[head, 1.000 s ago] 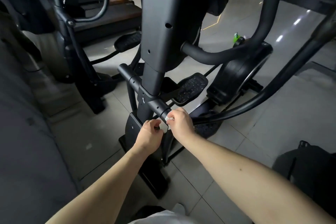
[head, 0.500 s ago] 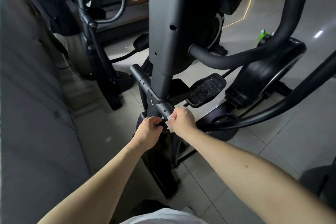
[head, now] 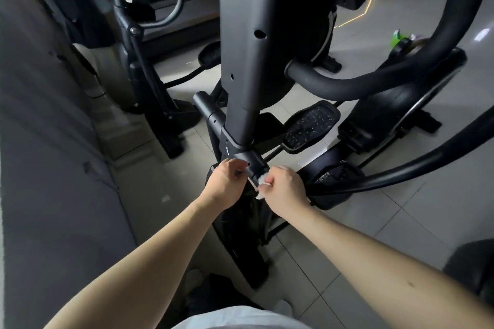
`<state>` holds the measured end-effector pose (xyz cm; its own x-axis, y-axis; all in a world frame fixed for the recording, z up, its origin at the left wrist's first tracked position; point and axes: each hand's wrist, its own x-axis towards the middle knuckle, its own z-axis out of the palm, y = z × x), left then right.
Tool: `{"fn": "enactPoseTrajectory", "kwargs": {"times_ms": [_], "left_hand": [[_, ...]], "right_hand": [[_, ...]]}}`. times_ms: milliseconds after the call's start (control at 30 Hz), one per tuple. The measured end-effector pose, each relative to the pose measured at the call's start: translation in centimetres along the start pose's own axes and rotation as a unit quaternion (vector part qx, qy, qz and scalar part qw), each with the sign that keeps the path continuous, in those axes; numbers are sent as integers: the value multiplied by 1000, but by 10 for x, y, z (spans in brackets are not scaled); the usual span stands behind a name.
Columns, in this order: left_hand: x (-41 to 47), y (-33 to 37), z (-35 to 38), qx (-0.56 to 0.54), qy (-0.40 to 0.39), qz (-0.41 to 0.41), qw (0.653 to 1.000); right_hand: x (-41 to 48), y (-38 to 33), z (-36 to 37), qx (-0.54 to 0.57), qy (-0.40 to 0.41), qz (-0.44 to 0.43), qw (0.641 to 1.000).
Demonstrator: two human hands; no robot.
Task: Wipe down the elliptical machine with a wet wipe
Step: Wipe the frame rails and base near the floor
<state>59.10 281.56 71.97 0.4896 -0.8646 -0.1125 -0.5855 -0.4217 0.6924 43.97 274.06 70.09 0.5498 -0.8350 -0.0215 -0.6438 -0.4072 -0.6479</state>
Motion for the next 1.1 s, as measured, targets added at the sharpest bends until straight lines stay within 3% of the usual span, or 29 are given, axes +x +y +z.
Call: {"fn": "enactPoseTrajectory", "kwargs": {"times_ms": [133,300,467,667,933,1100], "left_hand": [[30,-12,-7,16,-27,56,998],[66,-31,-18,-33,-65,135,988],[90,-56,-29,-59,-179,203,961],[99,-74,-50,-42,-234,237,942],[106,-84,-66,-25,-244,210,946],[106,-83,-69,-2,-243,192,951]], "right_hand": [[31,-35,25,-80,38,1,996],[15,-31,34,-109,140,44,983],[-27,-26,34,-94,212,137,963],[-39,-45,46,-88,250,282,922],[41,-82,70,2,245,228,942],[51,-72,76,-75,289,140,944]]}}
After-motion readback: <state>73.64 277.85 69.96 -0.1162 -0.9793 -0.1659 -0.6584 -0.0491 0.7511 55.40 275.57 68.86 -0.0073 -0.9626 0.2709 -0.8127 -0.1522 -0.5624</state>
